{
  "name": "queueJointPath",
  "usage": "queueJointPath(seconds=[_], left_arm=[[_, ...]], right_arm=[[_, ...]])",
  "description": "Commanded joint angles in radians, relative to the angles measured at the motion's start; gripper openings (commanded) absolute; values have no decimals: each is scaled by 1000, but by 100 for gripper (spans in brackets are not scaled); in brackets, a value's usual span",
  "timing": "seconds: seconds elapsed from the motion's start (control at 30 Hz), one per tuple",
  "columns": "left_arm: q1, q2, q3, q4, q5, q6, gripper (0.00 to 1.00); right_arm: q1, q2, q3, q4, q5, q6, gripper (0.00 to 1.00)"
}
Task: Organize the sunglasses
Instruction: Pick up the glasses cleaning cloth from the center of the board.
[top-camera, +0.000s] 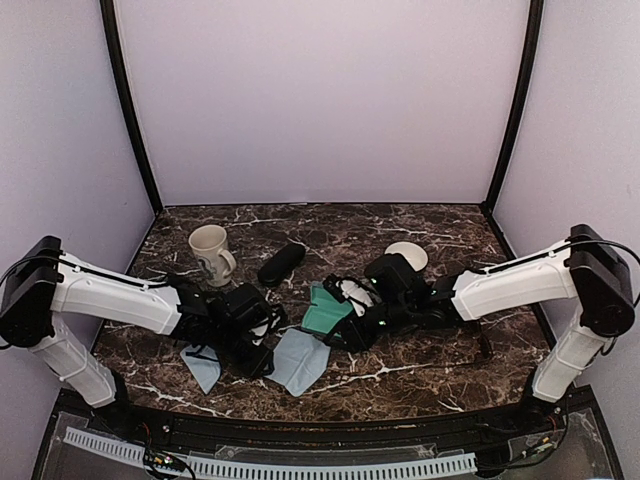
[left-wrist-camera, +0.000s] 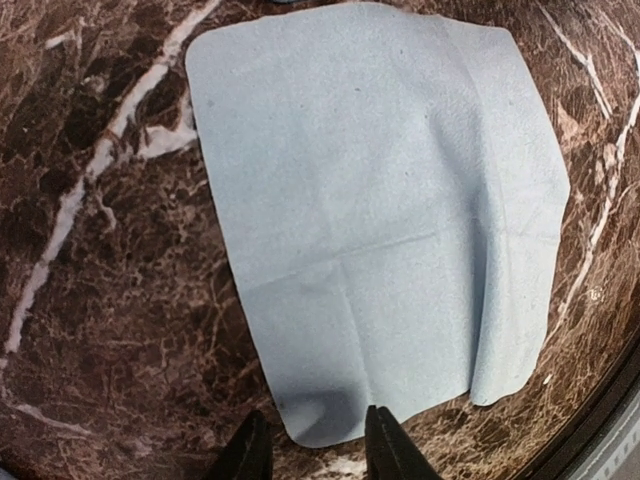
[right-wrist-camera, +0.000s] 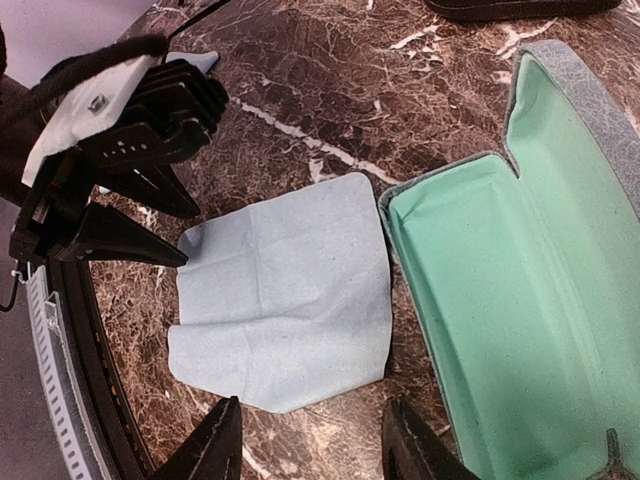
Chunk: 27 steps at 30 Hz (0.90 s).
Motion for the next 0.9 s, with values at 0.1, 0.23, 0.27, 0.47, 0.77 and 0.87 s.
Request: queueJointPath(seconds=[0.1, 0.23, 0.27, 0.47, 0.77, 0.87], left_arm=[[-29, 45, 6, -31, -15, -22, 30], [-38, 57, 4, -32, -10, -31, 25], [-41, 59, 5, -34, -11, -32, 23], [-52, 59, 5, -40, -16, -40, 14], [-53, 32, 2, -61, -52, -29, 4], [-53, 14, -5, -66, -61, -9, 1]], right_arm=[[8, 8, 14, 14, -1, -10, 48], [8, -1, 3, 20, 4, -6, 48], [8, -2, 0, 21, 6, -4, 48], [8, -6, -9, 29, 13, -3, 48], [8, 8, 7, 30, 19, -7, 48], [8, 30, 32, 32, 14, -5, 48]])
